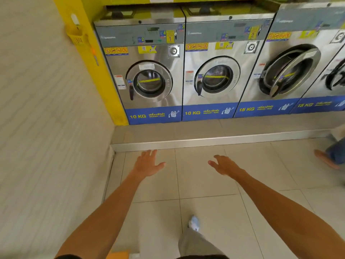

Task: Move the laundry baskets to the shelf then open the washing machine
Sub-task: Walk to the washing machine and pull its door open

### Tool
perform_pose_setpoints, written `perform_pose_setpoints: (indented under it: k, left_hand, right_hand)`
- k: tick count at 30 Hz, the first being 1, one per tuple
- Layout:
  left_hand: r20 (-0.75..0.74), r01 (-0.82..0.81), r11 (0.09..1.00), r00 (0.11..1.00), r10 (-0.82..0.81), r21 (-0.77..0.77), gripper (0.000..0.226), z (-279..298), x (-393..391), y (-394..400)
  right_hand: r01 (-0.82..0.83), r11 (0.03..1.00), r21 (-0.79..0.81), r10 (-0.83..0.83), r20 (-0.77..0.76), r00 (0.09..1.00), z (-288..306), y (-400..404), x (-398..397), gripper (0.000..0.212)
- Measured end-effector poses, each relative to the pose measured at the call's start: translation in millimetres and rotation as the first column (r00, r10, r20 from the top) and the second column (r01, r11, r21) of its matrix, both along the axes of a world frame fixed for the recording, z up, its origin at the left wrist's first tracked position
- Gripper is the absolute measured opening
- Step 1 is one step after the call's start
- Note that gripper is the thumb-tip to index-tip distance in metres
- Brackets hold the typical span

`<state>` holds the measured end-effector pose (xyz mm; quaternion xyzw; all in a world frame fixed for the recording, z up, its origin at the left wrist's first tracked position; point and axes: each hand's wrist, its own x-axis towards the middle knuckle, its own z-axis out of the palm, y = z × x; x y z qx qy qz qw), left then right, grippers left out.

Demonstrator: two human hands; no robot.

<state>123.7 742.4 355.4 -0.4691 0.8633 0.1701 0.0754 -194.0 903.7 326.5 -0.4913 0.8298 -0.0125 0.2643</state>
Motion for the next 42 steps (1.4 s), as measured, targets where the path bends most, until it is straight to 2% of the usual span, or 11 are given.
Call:
perform_pose_setpoints:
  k: [6,11,18,23,28,33,36,40,42]
  left_hand:
    - [-0.013,-0.027,0.999,1.0,0.026,-0.046,0.085,7.2,-98.7,-120.7]
    - [-0.056,-0.027,0.998,0.998,0.023,-0.063,0.092,20.0,-175.2,-210.8]
    - [-0.081,0.029,0.997,0.996,-0.035,-0.077,0.086,18.9,-268.0,-360.7]
    - [-0.027,0.126,0.982,0.991,-0.131,-0.142,0.081,31.7,-326.4,-484.2]
    - [0.068,0.317,0.921,0.948,-0.31,-0.225,0.081,60.5,-396.5,-583.8]
    - [0.148,0.432,0.854,0.902,-0.406,-0.29,0.086,86.3,-473.1,-660.5]
    - [0.218,0.494,0.81,0.869,-0.445,-0.317,0.087,94.4,-510.9,-691.5]
    - [0.23,0.519,0.774,0.855,-0.465,-0.363,0.086,97.8,-551.5,-722.9]
    - [0.285,0.573,0.709,0.82,-0.497,-0.412,0.085,95.4,-566.2,-731.8]
  right_hand:
    - [0.019,1.0,-0.003,-0.019,-0.052,0.998,12.4,-135.9,-112.2,0.07]
    - [-0.017,1.0,0.021,0.018,-0.06,0.998,21.7,-230.4,-181.4,0.069]
    - [-0.009,1.0,0.027,0.01,-0.045,0.999,15.9,-377.3,-260.6,0.071]
    - [0.06,0.998,0.029,-0.06,-0.003,0.998,26.1,-478.3,-309.4,0.067]
    - [0.169,0.985,0.042,-0.172,0.074,0.982,25.8,-558.6,-354.5,0.065]
    - [0.237,0.969,0.065,-0.244,0.165,0.956,6.6,-626.2,-394.0,0.063]
    - [0.247,0.967,0.062,-0.255,0.232,0.939,-7.1,-665.8,-418.1,0.059]
    - [0.332,0.943,0.031,-0.323,0.33,0.887,-29.1,-722.5,-450.4,0.053]
    - [0.391,0.92,0.014,-0.37,0.353,0.859,-37.6,-746.4,-463.2,0.048]
